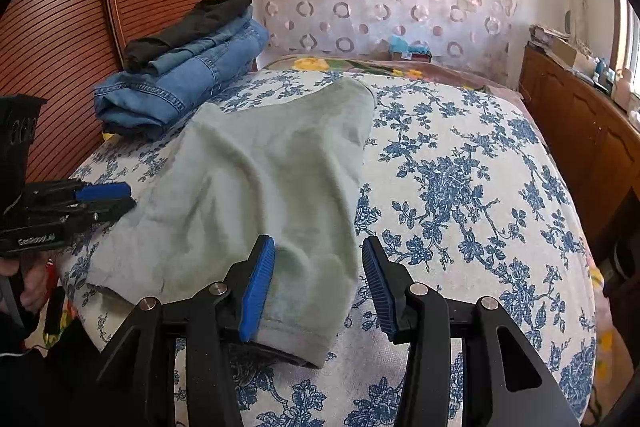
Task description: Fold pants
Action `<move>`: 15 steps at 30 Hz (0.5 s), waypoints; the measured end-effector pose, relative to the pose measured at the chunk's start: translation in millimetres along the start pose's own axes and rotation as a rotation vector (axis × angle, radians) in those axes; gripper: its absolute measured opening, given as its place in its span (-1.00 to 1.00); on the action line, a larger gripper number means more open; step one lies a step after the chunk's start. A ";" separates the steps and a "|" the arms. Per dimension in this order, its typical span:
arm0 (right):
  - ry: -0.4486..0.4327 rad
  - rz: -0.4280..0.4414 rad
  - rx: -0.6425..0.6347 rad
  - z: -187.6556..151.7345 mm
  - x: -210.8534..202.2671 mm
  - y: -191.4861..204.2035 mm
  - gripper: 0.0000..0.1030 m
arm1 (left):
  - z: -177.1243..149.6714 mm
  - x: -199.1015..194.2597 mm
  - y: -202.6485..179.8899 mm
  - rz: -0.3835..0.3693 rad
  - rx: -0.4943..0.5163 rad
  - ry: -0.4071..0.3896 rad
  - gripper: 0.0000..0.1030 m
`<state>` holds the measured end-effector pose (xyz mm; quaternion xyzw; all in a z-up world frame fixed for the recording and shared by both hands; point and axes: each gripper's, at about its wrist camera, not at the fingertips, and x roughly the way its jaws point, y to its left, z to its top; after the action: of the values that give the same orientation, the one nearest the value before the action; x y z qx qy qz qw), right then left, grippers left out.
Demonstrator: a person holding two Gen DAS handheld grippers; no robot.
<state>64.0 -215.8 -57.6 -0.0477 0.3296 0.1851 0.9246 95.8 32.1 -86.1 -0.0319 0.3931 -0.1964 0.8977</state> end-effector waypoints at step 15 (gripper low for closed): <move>0.014 -0.015 0.026 -0.1 7.7 -7.8 0.04 | 3.5 4.6 -4.9 0.027 0.018 -0.008 -0.92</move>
<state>72.4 -220.6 -62.7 -0.0395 0.3379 0.1737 0.9242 99.5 25.5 -85.9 -0.0194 0.3882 -0.1877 0.9020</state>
